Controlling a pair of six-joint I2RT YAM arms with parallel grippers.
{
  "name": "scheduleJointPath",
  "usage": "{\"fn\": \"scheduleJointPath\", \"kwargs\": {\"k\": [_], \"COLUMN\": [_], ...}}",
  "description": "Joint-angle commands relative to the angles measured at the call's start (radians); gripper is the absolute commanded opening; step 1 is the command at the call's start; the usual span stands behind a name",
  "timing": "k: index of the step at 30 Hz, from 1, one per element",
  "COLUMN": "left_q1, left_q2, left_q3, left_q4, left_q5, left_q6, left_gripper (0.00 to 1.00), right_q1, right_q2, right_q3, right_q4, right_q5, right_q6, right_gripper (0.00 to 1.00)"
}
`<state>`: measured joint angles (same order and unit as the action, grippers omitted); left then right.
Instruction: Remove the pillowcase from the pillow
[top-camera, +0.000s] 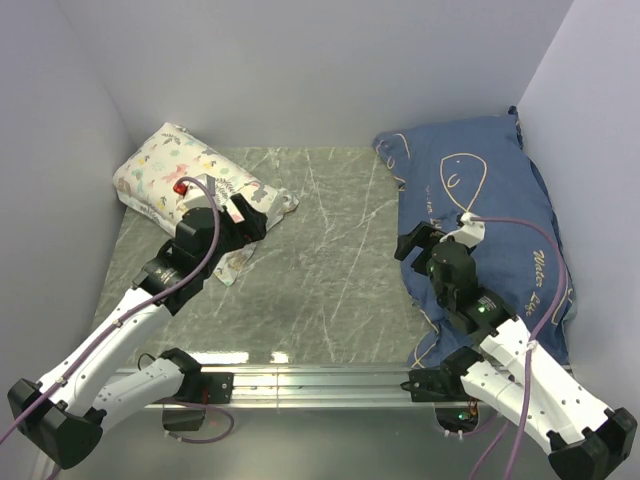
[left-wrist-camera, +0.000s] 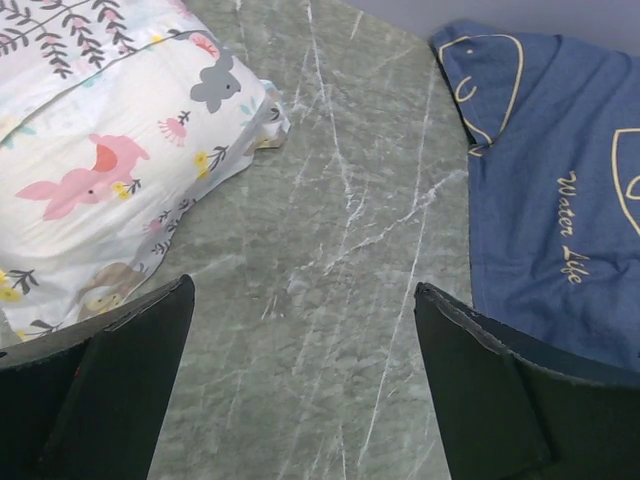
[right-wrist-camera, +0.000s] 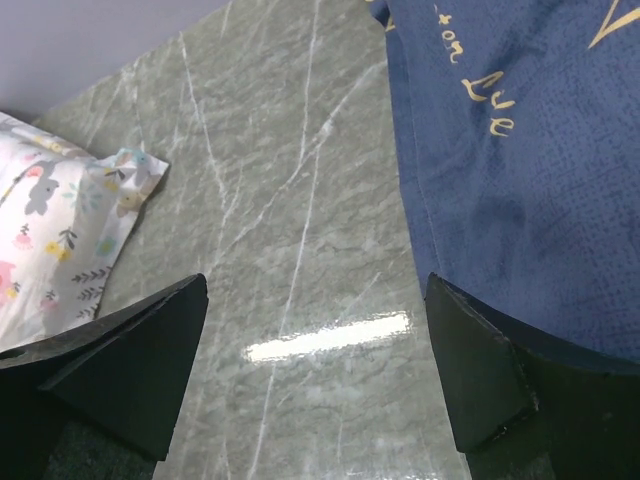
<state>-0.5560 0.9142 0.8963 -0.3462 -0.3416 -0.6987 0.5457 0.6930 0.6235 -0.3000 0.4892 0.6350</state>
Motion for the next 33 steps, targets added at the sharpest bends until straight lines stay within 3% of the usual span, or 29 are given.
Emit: {"fn": "scheduleJointPath", "kwargs": {"k": [1, 4, 10, 13, 14, 16, 21, 26, 33], "left_q1": [-0.004, -0.004, -0.036, -0.062, -0.07, -0.084, -0.084, -0.085, -0.085], "left_q2": [-0.011, 0.008, 0.198, 0.32, 0.377, 0.423, 0.546, 0.589, 0.58], "left_q3": [0.007, 0.001, 0.053, 0.104, 0.134, 0.154, 0.182, 0.174, 0.156], "left_q4": [0.073, 0.133, 0.283, 0.338, 0.373, 0.397, 0.476, 0.497, 0.495], "left_q5": [0.053, 0.099, 0.19, 0.245, 0.251, 0.265, 0.325, 0.357, 0.363], "left_q6": [0.033, 0.047, 0.027, 0.011, 0.011, 0.007, -0.028, -0.035, -0.021], "left_gripper": [0.98, 0.99, 0.99, 0.98, 0.98, 0.98, 0.97, 0.97, 0.97], "right_q1": [0.007, 0.003, 0.005, 0.005, 0.002, -0.012, -0.141, -0.216, -0.292], "right_q2": [-0.009, 0.019, 0.106, 0.186, 0.215, 0.322, 0.598, 0.825, 1.078], "right_q3": [0.056, 0.084, 0.159, 0.237, 0.261, 0.332, 0.502, 0.694, 0.768], "right_q4": [-0.022, -0.047, -0.111, -0.164, -0.18, -0.23, -0.323, -0.427, -0.421], "right_q5": [0.034, 0.034, 0.081, 0.224, 0.352, 0.438, 0.367, 0.485, 0.569], "right_q6": [-0.02, -0.041, -0.055, -0.07, -0.077, -0.092, -0.098, -0.089, -0.127], "right_gripper": [0.96, 0.96, 0.96, 0.96, 0.96, 0.98, 0.98, 0.99, 1.0]}}
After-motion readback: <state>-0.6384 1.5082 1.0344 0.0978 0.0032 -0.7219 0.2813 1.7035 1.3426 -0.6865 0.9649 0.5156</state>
